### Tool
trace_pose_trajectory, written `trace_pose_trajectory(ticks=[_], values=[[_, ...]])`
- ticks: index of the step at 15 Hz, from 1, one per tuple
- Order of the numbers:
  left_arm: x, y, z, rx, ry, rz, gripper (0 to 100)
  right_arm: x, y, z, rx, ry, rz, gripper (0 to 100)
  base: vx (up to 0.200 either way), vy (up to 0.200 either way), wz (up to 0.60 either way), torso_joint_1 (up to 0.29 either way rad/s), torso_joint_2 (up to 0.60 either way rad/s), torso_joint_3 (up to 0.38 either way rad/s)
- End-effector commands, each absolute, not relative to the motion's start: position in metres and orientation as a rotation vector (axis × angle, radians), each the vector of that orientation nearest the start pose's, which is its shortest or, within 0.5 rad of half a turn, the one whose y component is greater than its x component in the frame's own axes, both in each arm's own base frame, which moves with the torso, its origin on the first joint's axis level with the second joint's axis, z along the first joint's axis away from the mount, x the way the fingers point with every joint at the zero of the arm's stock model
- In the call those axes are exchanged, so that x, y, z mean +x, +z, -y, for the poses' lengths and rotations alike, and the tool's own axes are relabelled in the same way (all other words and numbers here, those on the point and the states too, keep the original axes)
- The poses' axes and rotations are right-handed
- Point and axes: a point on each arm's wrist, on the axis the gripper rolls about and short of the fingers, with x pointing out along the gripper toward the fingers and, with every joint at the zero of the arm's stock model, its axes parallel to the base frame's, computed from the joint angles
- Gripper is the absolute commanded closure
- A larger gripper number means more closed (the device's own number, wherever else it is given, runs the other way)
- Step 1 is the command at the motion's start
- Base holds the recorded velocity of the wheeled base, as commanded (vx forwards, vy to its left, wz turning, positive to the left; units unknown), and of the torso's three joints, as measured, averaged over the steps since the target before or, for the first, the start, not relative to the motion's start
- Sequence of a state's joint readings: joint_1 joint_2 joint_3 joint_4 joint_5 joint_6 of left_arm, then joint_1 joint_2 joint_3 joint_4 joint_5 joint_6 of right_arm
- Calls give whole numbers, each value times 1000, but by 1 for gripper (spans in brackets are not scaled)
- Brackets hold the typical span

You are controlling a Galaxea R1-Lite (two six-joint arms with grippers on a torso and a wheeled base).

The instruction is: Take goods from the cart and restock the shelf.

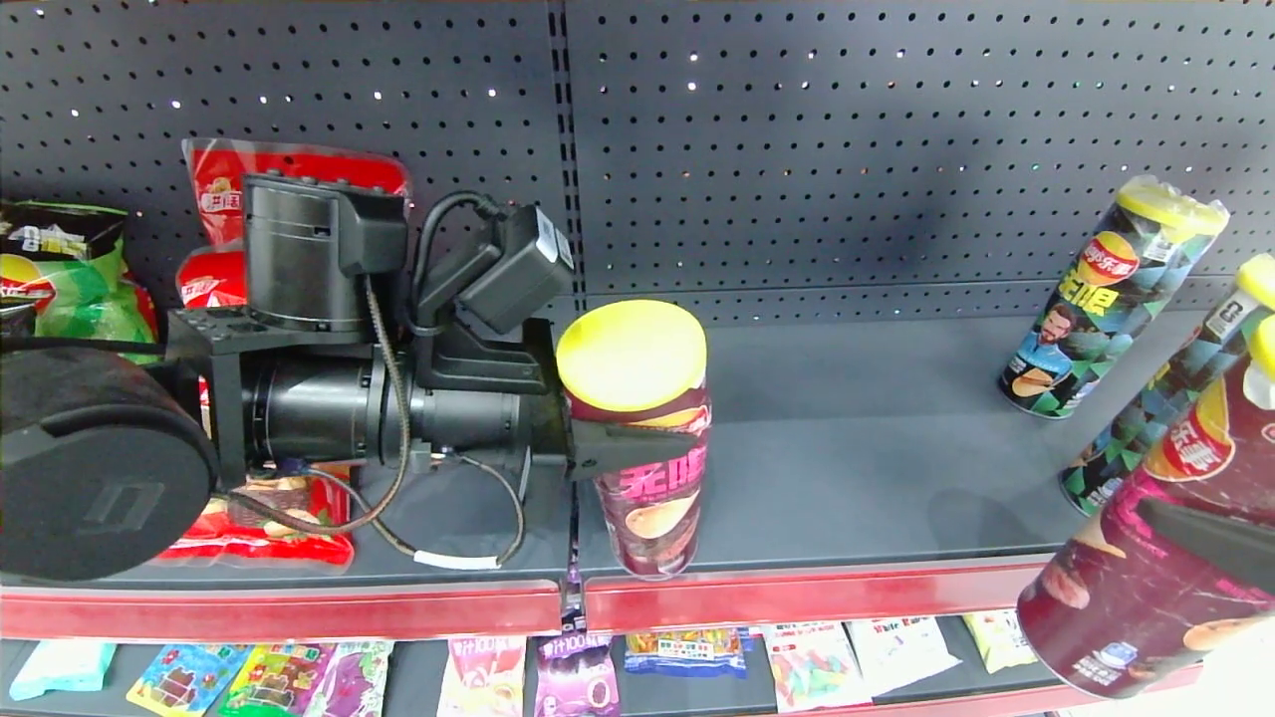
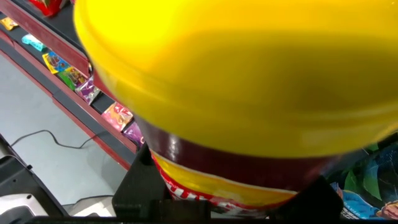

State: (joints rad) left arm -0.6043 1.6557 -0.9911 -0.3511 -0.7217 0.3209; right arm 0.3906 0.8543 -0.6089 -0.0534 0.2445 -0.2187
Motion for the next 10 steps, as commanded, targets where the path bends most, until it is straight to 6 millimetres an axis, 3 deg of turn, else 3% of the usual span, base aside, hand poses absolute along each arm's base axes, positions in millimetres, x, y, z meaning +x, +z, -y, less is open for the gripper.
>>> trace_pose_trajectory(ticks=[1, 10], values=[[239, 220, 183, 251, -1351, -128, 100, 82, 238, -40, -225, 653, -123, 100, 0, 0, 0, 0, 0, 0], [261, 218, 198, 251, -1345, -120, 100, 82, 239, -40, -225, 653, -119, 100, 0, 0, 0, 0, 0, 0]])
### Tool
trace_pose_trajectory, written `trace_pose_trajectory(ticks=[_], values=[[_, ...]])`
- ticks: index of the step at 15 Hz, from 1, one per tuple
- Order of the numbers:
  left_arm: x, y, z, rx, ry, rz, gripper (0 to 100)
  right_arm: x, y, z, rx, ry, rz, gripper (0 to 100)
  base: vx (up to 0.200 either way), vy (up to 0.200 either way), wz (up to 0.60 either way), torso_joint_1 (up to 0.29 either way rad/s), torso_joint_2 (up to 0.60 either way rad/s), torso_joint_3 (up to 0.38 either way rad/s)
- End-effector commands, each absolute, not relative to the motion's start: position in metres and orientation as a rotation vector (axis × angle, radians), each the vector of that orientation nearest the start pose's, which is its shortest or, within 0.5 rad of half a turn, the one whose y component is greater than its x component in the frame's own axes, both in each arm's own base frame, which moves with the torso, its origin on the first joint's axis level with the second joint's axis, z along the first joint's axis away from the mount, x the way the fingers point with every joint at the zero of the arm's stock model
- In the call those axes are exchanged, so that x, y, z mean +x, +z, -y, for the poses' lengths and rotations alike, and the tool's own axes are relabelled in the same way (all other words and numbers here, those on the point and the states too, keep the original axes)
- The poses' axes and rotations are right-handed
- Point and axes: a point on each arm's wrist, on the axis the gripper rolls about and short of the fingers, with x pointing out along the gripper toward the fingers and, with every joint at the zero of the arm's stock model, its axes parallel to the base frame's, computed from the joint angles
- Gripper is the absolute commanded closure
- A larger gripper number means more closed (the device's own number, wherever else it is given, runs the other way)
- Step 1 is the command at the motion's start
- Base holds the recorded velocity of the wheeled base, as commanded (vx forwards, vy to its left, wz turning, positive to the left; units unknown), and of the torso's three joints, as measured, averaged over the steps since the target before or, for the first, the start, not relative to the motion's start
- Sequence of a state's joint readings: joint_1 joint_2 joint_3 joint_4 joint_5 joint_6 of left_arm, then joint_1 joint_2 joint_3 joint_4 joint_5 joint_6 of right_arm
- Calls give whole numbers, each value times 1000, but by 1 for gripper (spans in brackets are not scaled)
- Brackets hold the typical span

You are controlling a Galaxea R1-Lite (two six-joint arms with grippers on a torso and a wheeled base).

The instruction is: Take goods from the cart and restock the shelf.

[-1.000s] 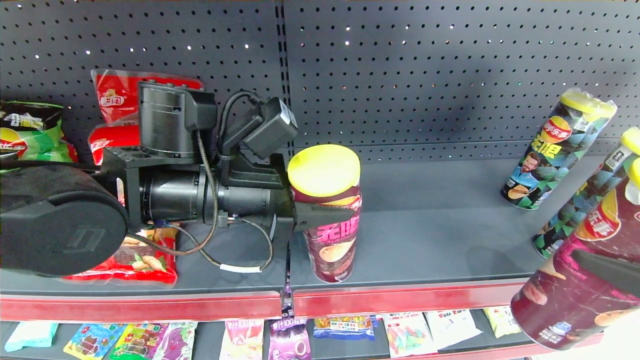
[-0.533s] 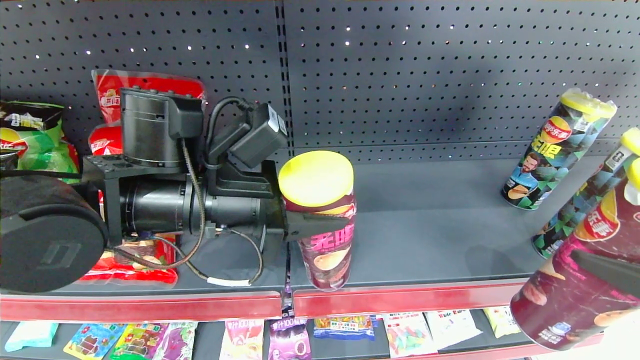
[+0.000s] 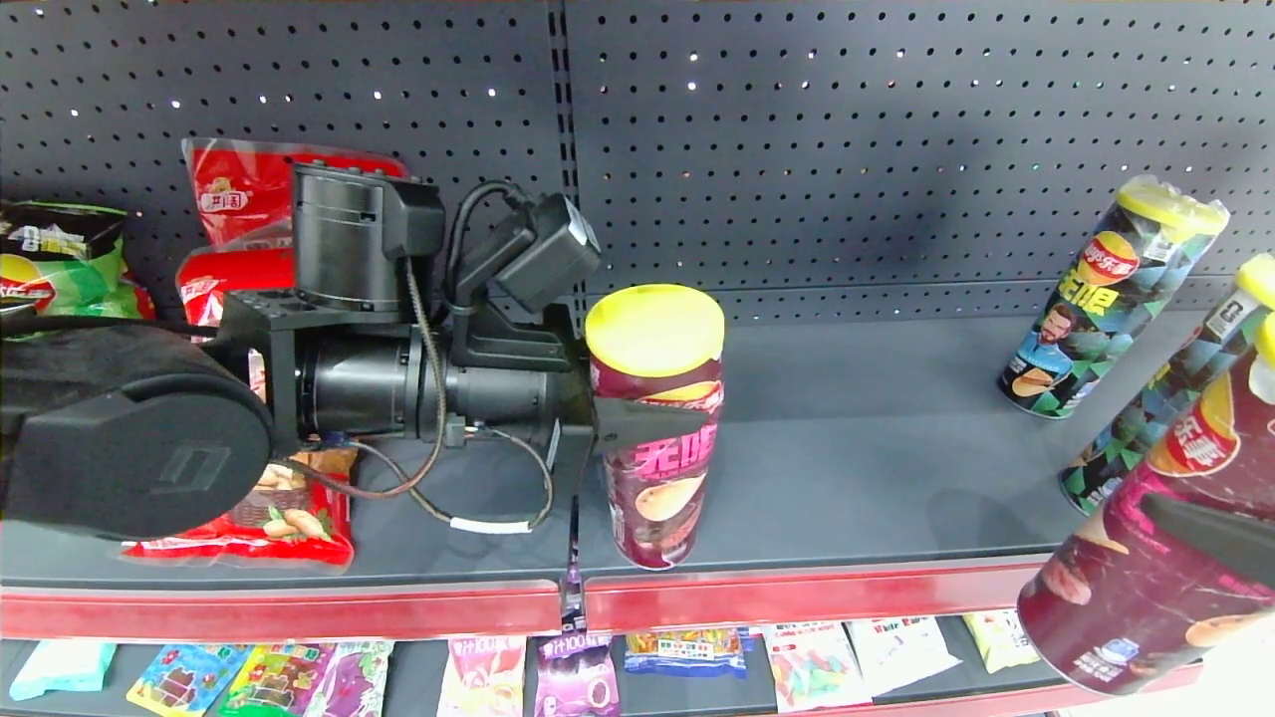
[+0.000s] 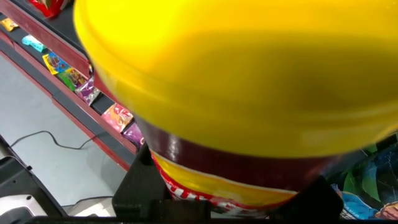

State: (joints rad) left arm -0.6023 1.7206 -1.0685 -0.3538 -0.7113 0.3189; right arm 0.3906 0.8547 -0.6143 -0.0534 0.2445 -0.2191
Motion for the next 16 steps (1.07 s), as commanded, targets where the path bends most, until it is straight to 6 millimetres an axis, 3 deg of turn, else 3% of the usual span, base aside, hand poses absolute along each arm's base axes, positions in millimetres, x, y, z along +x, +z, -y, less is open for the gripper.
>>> trace_pose_trajectory(ticks=[1, 6, 9, 12, 16], values=[[262, 217, 199, 253, -1346, -122, 0, 82, 239, -40, -225, 652, -120, 100, 0, 0, 0, 0, 0, 0], [257, 218, 195, 251, -1344, -122, 0, 86, 242, -42, -225, 655, -122, 100, 0, 0, 0, 0, 0, 0], [237, 212, 179, 248, -1335, -159, 0, 105, 259, -50, -227, 662, -115, 100, 0, 0, 0, 0, 0, 0], [207, 200, 145, 244, -1272, -216, 0, 147, 277, -82, -227, 735, -86, 100, 0, 0, 0, 0, 0, 0], [173, 191, 94, 225, -1064, -254, 0, 233, 271, -133, -210, 753, -58, 100, 0, 0, 0, 0, 0, 0]])
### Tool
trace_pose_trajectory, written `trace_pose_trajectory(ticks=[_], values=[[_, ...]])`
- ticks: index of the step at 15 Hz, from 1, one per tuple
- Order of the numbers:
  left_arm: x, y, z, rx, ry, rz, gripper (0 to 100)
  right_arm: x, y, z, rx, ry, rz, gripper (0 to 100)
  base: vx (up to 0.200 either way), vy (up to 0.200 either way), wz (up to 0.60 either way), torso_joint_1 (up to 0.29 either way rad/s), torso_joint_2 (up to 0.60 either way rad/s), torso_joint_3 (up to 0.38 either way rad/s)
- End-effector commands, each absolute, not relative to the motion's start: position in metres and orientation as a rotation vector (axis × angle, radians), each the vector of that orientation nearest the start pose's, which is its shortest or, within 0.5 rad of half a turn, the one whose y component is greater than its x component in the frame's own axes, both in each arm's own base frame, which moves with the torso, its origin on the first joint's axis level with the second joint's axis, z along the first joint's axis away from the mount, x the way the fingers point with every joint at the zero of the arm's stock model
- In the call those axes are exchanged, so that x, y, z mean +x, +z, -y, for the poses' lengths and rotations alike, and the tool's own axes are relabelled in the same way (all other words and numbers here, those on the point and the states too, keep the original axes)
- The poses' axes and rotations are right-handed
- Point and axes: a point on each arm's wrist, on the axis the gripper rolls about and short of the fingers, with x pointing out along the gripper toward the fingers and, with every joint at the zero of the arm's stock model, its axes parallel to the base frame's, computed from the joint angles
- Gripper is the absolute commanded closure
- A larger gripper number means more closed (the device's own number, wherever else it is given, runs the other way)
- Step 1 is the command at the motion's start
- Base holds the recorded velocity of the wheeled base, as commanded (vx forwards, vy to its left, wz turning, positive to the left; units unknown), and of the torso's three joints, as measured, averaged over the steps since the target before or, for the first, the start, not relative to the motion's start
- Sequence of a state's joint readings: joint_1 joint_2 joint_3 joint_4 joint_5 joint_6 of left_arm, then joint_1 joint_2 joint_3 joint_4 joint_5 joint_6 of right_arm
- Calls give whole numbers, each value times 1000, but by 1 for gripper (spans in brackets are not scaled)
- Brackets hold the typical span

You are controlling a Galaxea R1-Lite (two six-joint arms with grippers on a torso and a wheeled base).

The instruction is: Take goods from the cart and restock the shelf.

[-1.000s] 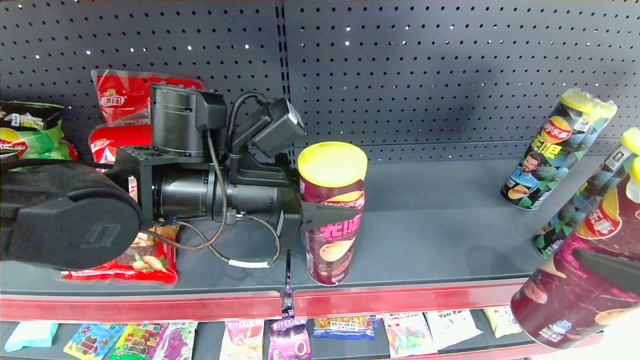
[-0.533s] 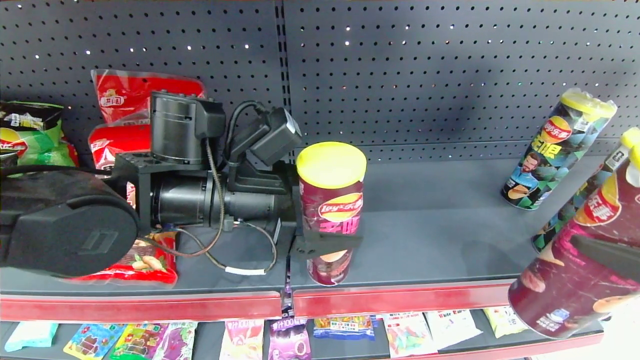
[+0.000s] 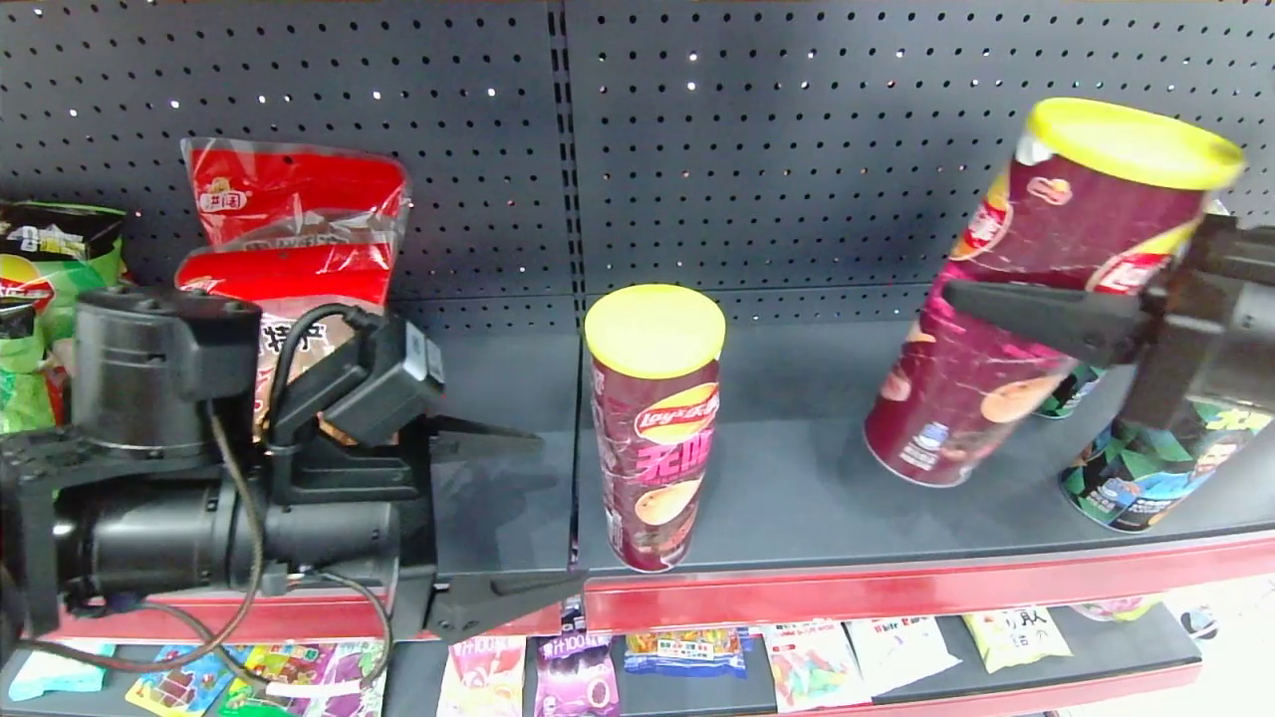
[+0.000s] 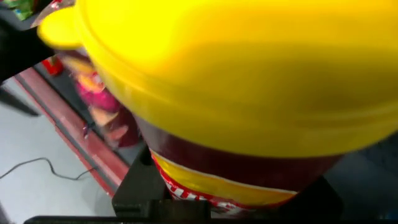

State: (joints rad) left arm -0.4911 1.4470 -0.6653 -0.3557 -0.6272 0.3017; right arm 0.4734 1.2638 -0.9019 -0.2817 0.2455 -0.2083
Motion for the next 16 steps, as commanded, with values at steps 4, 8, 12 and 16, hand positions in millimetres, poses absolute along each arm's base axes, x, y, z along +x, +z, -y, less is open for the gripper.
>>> trace_pose_trajectory(ticks=[4, 8, 12, 16], values=[[138, 195, 70, 111, -778, -274, 0, 284, 262, -176, -184, 795, -79, 100, 0, 0, 0, 0, 0, 0], [130, 189, 66, 76, -759, -295, 0, 302, 253, -207, -161, 844, -92, 100, 0, 0, 0, 0, 0, 0], [130, 189, 66, 77, -759, -293, 0, 308, 251, -221, -146, 864, -93, 100, 0, 0, 0, 0, 0, 0], [130, 189, 66, 77, -759, -292, 0, 316, 235, -229, -158, 874, -131, 100, 0, 0, 0, 0, 0, 0]])
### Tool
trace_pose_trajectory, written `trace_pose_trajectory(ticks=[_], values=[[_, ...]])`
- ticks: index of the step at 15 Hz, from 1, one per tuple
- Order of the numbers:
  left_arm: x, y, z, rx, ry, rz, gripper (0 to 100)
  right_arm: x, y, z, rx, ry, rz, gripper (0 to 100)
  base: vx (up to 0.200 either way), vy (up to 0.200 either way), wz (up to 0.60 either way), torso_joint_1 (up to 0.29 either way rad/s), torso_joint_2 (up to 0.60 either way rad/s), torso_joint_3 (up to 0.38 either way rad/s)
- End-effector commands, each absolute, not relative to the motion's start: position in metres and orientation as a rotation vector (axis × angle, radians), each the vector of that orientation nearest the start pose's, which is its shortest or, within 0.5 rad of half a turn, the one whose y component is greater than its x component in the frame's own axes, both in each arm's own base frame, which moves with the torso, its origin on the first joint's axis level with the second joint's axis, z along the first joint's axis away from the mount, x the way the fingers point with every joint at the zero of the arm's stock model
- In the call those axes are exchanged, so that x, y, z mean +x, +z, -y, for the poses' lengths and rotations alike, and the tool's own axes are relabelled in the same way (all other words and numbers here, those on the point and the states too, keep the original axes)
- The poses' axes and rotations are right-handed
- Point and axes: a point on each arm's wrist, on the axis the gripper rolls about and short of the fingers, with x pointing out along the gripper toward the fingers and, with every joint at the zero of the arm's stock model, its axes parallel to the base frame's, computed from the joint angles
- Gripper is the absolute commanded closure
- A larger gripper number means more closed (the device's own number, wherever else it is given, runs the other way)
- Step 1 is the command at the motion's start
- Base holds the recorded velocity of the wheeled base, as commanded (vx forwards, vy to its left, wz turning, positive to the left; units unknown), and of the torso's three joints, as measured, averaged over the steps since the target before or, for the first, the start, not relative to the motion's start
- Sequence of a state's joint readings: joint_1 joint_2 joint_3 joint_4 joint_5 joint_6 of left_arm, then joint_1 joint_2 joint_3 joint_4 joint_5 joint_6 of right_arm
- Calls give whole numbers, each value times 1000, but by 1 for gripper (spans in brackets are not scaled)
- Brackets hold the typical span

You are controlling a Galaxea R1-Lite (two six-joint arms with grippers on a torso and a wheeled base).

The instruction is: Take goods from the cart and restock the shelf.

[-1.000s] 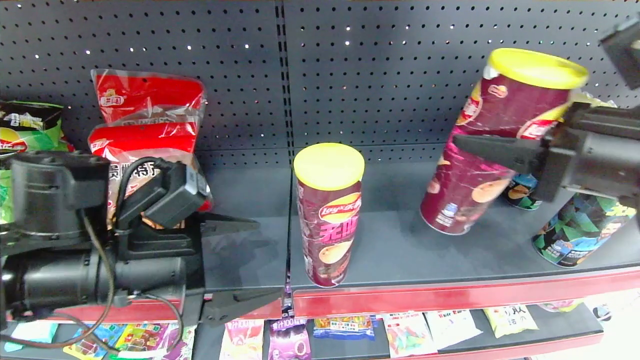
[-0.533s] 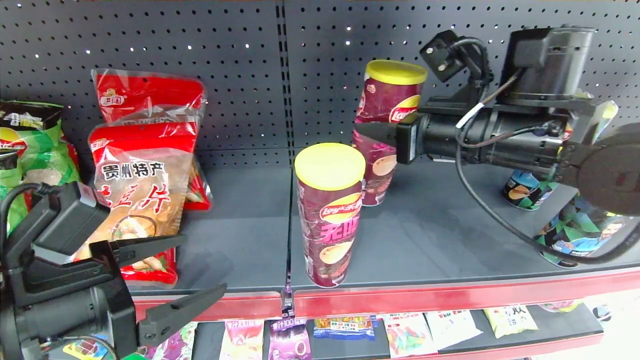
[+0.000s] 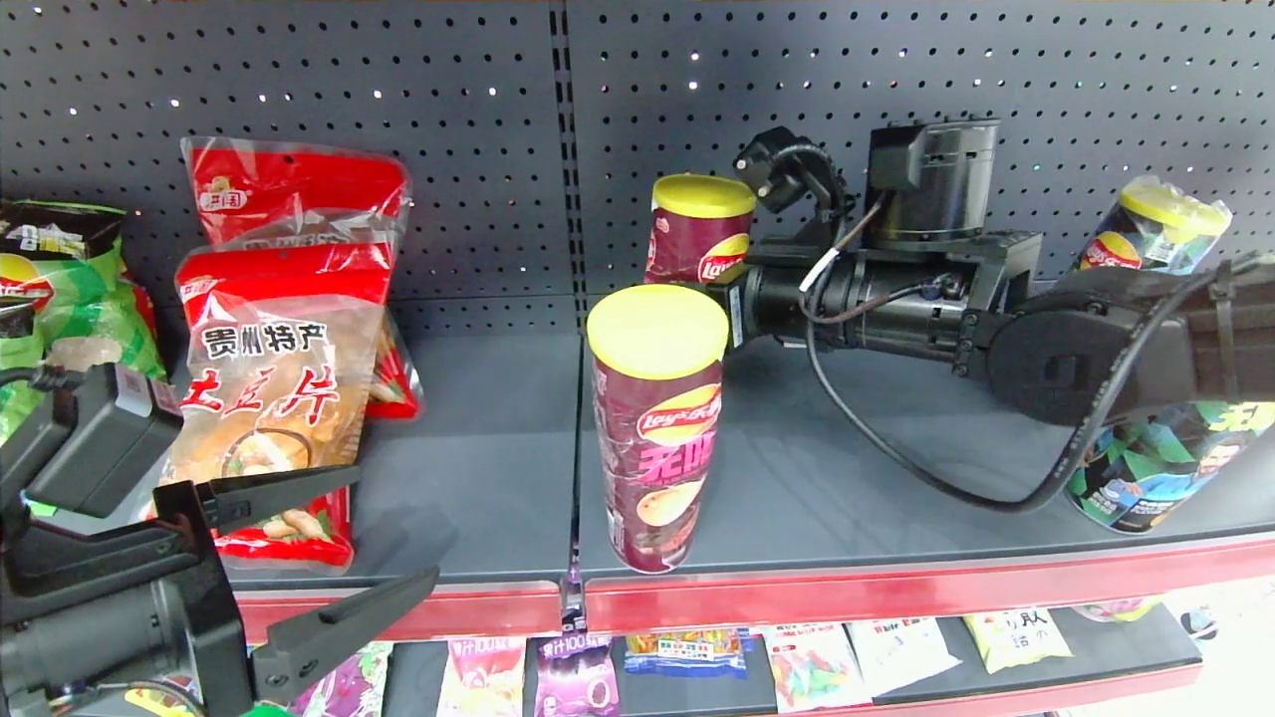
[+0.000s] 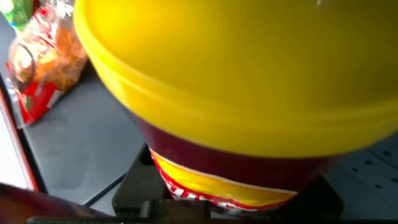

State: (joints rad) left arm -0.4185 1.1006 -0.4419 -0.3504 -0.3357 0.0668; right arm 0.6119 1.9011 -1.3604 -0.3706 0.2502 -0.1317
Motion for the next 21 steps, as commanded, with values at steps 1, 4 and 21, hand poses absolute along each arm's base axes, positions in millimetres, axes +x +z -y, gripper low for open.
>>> trace_pose_trajectory(ticks=[1, 4, 21], values=[[130, 190, 66, 75, -759, -291, 0, 317, 234, -230, -158, 871, -135, 100, 0, 0, 0, 0, 0, 0], [131, 189, 66, 77, -761, -296, 0, 320, 230, -230, -159, 868, -143, 100, 0, 0, 0, 0, 0, 0], [147, 183, 75, 97, -768, -343, 0, 253, 231, -170, -165, 818, -211, 0, 0, 0, 0, 0, 0, 0]])
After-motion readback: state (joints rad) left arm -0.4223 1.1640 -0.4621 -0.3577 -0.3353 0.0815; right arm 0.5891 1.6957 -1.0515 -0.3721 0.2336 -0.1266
